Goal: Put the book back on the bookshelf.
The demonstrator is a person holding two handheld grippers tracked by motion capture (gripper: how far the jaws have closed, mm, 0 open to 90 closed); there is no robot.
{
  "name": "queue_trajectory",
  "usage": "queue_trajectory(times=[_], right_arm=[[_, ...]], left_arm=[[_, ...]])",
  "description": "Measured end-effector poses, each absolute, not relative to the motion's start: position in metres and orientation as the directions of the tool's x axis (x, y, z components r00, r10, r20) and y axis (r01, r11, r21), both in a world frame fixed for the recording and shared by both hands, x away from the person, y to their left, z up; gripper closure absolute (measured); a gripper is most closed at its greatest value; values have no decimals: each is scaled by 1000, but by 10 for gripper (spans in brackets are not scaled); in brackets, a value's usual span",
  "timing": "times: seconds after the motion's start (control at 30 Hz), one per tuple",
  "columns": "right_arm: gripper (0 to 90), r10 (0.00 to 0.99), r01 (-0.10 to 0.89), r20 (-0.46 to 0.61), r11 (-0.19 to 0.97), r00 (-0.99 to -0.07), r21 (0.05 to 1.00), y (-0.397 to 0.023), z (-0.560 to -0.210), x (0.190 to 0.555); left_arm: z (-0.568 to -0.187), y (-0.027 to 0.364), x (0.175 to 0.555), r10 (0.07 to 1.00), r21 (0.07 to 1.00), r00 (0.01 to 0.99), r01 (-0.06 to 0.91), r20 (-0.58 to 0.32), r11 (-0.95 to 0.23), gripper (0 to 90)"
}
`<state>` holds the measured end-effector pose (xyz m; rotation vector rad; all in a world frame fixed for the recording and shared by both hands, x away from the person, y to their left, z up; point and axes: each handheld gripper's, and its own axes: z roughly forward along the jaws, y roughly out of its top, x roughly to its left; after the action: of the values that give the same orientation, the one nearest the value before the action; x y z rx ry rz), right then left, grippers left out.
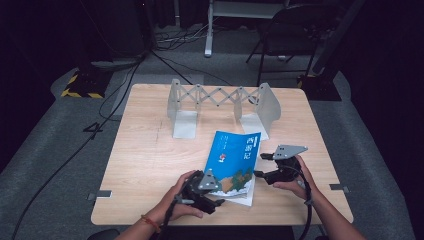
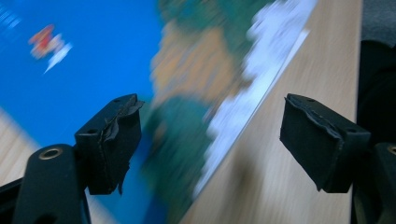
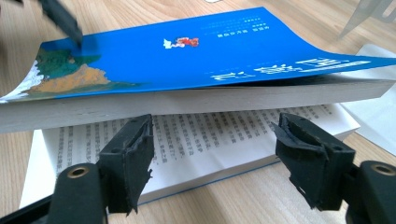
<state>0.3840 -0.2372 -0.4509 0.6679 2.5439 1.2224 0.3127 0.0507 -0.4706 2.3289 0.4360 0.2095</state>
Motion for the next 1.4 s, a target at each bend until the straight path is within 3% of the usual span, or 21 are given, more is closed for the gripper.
queue_trajectory(times=[0.13,0.37,0.5,0.63,0.8,1.03,1.4], right_arm=[[281,505,296,-15,530,-863,795,-234,-449,385],[282,511,286,-27,523,-859,803,-228,-444,385],[281,517,285,-29,516,-856,808,-226,-443,385],[281,526,290,-28,511,-850,809,-227,-444,387],[281,531,291,-22,498,-847,817,-232,-443,387],[283,490,272,-5,493,-872,827,-245,-442,384],[269,319,53,-167,580,-933,813,-220,-423,383]], left_arm=[[-470,35,315,382,723,924,264,-1,-638,202],[-475,13,312,471,729,878,265,88,-631,194],[-475,21,316,474,766,878,257,71,-589,325],[-467,31,312,440,789,893,200,98,-581,565],[-458,45,314,456,827,887,203,72,-525,748],[-450,77,322,431,843,902,215,21,-493,786],[-449,107,330,384,834,923,211,1,-509,783]])
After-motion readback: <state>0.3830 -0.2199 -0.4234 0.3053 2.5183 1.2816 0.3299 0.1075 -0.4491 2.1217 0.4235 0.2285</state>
